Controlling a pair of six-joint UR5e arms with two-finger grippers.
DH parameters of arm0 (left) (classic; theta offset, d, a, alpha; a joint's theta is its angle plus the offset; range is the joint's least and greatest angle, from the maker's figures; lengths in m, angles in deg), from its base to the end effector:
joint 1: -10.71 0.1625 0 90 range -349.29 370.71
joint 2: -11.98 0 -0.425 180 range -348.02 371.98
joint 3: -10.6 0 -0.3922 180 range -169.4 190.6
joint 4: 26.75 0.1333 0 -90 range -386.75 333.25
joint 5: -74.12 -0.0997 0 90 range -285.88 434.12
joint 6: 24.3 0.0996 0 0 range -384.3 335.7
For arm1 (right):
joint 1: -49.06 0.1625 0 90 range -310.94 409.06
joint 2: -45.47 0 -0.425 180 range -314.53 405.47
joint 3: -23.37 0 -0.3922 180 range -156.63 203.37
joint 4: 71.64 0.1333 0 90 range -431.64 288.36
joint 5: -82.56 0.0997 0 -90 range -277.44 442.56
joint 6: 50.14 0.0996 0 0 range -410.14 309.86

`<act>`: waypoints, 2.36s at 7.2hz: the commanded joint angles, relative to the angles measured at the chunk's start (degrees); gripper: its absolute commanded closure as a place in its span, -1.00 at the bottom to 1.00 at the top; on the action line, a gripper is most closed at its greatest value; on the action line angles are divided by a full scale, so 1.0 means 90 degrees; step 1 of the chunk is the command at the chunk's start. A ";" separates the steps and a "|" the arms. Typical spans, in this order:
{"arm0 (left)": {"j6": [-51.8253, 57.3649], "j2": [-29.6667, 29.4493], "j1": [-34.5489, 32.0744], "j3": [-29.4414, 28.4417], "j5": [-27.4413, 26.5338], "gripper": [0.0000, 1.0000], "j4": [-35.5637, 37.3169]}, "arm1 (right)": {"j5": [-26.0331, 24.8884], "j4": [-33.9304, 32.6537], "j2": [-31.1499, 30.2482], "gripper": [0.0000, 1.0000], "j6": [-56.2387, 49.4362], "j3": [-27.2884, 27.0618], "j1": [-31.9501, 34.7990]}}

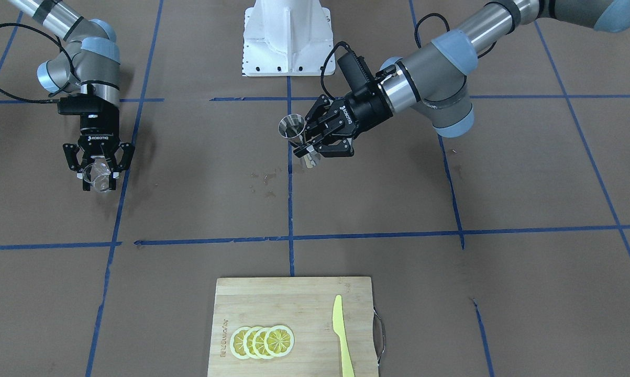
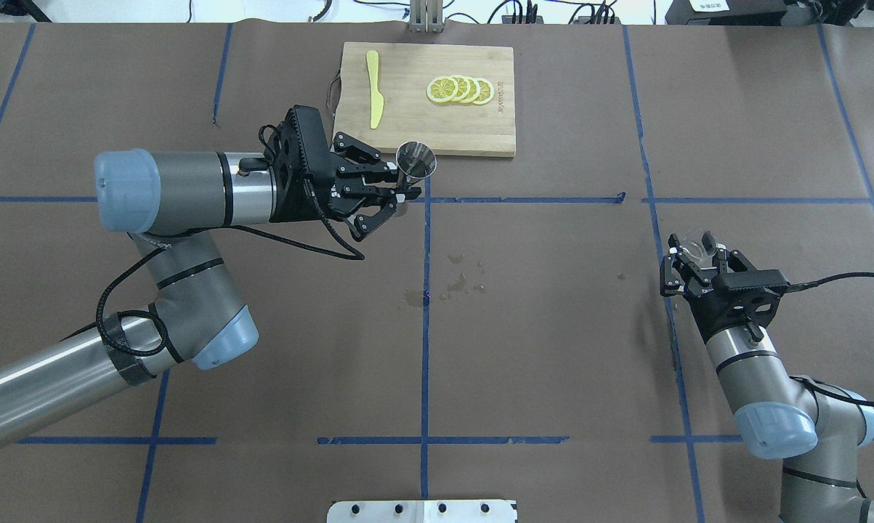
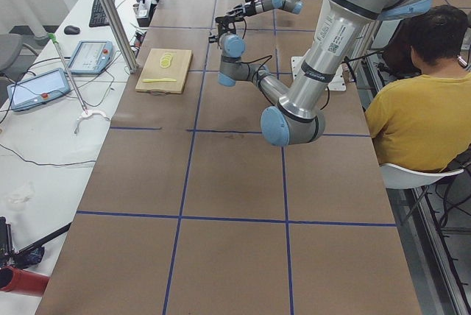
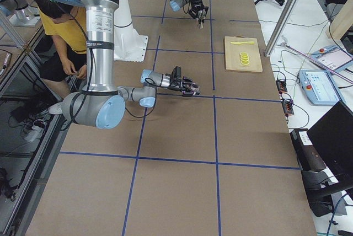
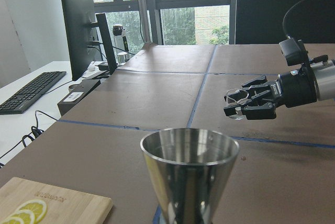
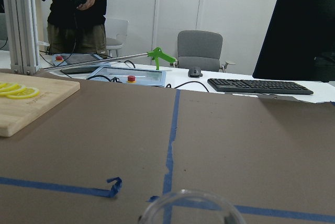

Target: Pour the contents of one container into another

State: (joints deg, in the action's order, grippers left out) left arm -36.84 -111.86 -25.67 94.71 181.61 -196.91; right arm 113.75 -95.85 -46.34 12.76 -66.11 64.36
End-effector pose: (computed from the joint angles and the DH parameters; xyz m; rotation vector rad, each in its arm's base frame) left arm 0.4559 -0.4643 0.2074 1.5036 1.2370 0.7710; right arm -0.3949 -0.3346 0.5371 1.2067 -0.6004 0.3928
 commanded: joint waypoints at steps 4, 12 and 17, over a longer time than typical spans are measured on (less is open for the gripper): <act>-0.0003 0.0000 0.0000 -0.0001 0.0000 1.00 0.0010 | 0.0002 -0.0006 0.0035 0.40 0.0140 0.0158 -0.0225; 0.0007 0.0000 0.0000 -0.0001 0.0000 1.00 0.0010 | 0.0021 0.0014 0.0035 -0.25 0.0150 0.0285 -0.0303; -0.0003 0.0000 0.0000 -0.0001 0.0000 1.00 0.0019 | 0.0002 0.0033 0.0045 -1.00 0.0150 0.0256 -0.0303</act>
State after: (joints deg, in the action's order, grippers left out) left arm -36.84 -111.86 -25.68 94.71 181.61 -196.80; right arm 113.84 -95.58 -45.97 14.13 -63.69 61.63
